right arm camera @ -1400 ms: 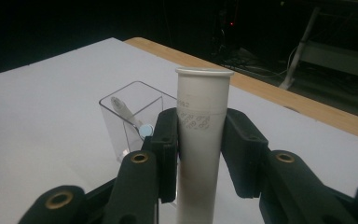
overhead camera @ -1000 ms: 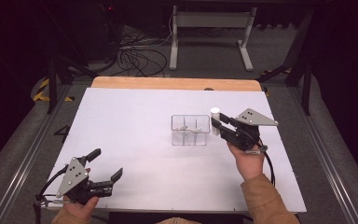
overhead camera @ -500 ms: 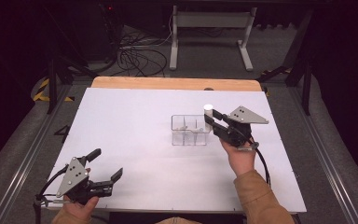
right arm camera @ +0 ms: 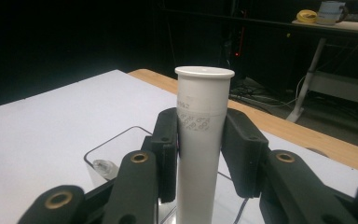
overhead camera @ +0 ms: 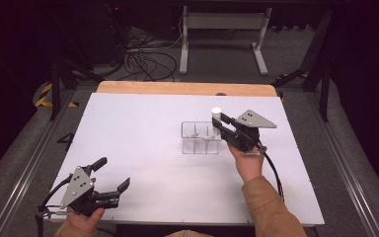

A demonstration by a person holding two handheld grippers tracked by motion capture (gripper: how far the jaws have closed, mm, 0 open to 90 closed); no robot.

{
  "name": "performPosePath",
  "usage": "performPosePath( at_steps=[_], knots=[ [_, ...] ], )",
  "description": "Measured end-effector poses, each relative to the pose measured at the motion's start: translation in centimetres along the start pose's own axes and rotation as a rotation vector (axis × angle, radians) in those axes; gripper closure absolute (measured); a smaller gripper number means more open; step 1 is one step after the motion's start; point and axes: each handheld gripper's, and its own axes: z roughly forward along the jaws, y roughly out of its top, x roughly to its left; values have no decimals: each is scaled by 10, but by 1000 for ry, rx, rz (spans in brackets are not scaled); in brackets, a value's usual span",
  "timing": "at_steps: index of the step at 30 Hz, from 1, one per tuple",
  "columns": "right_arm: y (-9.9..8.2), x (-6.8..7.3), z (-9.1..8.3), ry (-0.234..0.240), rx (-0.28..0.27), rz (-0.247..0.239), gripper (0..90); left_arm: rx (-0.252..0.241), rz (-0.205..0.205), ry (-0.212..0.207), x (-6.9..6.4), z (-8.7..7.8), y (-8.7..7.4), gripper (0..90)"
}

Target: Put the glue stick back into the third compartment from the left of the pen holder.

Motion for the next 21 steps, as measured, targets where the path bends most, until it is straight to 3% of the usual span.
performPosePath(
  at_steps=[17,18,21],
  knots=[
    [-12,-3,15,-28,50,-4,667,0,0,-1,0,0,0,80],
    [-13,-3,16,-30,54,-8,659,0,0,-1,0,0,0,80],
    [-13,-4,14,-34,48,-3,519,0,-1,-1,1,0,0,80]
  ],
)
